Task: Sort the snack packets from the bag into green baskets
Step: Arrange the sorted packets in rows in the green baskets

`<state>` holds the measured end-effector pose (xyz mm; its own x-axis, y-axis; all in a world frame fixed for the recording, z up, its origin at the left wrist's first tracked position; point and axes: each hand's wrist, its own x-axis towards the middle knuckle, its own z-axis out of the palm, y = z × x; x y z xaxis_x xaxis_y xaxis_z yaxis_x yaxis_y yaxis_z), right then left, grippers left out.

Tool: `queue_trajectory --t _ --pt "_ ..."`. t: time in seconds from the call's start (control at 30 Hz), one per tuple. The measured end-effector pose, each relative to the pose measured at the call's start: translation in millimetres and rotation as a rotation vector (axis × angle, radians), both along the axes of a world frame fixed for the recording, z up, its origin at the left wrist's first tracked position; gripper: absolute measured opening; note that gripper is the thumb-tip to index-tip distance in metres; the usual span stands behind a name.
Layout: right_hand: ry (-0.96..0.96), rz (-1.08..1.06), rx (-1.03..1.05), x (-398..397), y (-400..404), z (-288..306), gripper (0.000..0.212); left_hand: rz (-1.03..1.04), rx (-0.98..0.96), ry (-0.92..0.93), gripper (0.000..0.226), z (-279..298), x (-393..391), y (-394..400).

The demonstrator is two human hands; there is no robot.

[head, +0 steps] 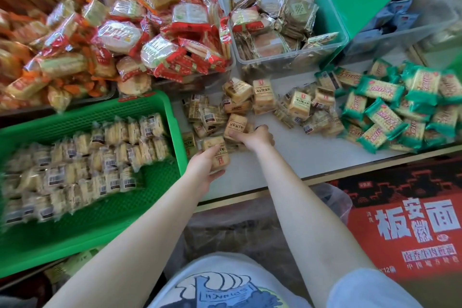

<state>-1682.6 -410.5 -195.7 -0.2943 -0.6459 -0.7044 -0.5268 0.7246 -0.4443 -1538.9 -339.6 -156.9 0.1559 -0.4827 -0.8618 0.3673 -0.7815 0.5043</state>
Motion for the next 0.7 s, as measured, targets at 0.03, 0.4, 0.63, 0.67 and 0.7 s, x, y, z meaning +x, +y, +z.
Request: queue_trajectory --t 0.03,0.4,0.63,0.67,0.7 --pt "-0.028 -0.01 0.011 1 2 -1 0.109 0.001 0.002 0.002 0.041 -1 0 0" --pt "-0.286 -0.162 -0.053 -3 27 -4 0.097 0.002 0.02 -0.023 0.048 -4 0 4" --pt "-0.422 -0.258 -0.111 -55 68 18 0.077 -0.156 -0.01 0.011 0.042 6 0 11" --pt "-0.474 -0.282 -0.135 -60 76 27 0.078 -0.199 -0.026 0.006 0.043 11 -1 13" --pt "-0.537 -0.3 -0.166 -63 82 36 0.08 -0.246 -0.046 0.005 0.043 17 -2 14"
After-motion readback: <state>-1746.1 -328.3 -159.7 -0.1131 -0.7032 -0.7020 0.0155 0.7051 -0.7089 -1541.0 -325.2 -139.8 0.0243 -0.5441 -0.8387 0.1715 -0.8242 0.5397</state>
